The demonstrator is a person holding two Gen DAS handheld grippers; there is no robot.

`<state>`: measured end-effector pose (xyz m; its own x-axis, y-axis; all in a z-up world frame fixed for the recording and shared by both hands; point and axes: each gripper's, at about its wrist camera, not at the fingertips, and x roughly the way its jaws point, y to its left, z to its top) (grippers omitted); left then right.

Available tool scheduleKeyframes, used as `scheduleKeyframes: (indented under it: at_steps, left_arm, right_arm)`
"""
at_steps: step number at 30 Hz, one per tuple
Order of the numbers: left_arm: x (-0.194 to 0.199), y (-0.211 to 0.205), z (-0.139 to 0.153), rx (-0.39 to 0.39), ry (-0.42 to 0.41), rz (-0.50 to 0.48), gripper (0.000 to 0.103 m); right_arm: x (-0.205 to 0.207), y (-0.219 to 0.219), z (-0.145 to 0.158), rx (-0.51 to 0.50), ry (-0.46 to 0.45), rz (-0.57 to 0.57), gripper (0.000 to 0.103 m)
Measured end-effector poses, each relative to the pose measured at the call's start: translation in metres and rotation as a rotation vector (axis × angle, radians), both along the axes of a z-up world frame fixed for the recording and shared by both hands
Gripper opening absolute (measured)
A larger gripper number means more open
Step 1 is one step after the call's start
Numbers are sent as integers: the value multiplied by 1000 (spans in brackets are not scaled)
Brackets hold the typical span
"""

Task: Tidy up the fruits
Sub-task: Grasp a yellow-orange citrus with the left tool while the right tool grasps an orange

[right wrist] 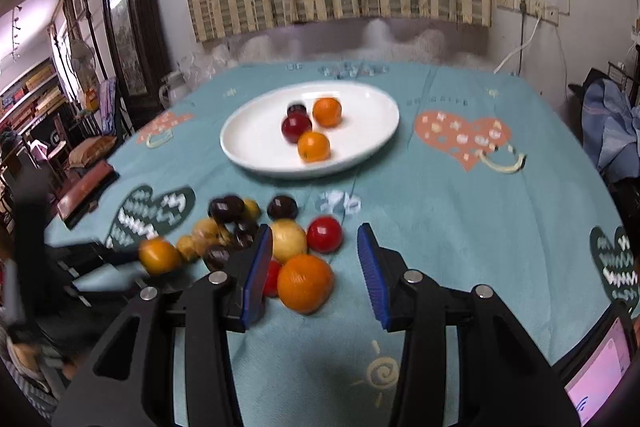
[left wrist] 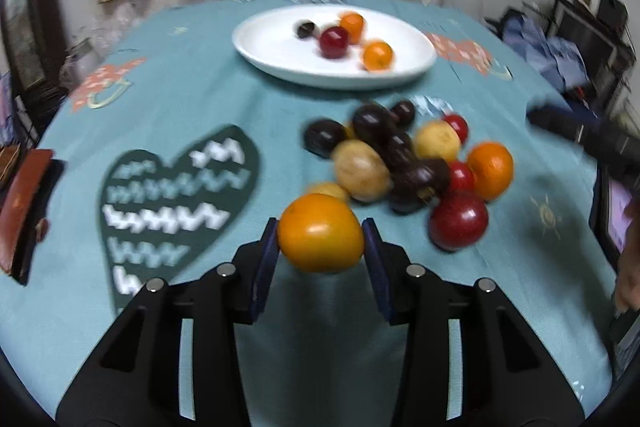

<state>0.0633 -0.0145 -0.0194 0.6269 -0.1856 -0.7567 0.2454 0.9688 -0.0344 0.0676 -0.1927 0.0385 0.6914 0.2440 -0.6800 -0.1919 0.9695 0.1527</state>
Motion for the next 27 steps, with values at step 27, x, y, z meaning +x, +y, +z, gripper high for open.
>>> scheduleKeyframes:
  at_steps: [27]
  left_arm:
    - [11, 37, 0, -71, 30, 79, 42]
  right_arm:
    - [10, -12, -22, 149, 69, -10, 39]
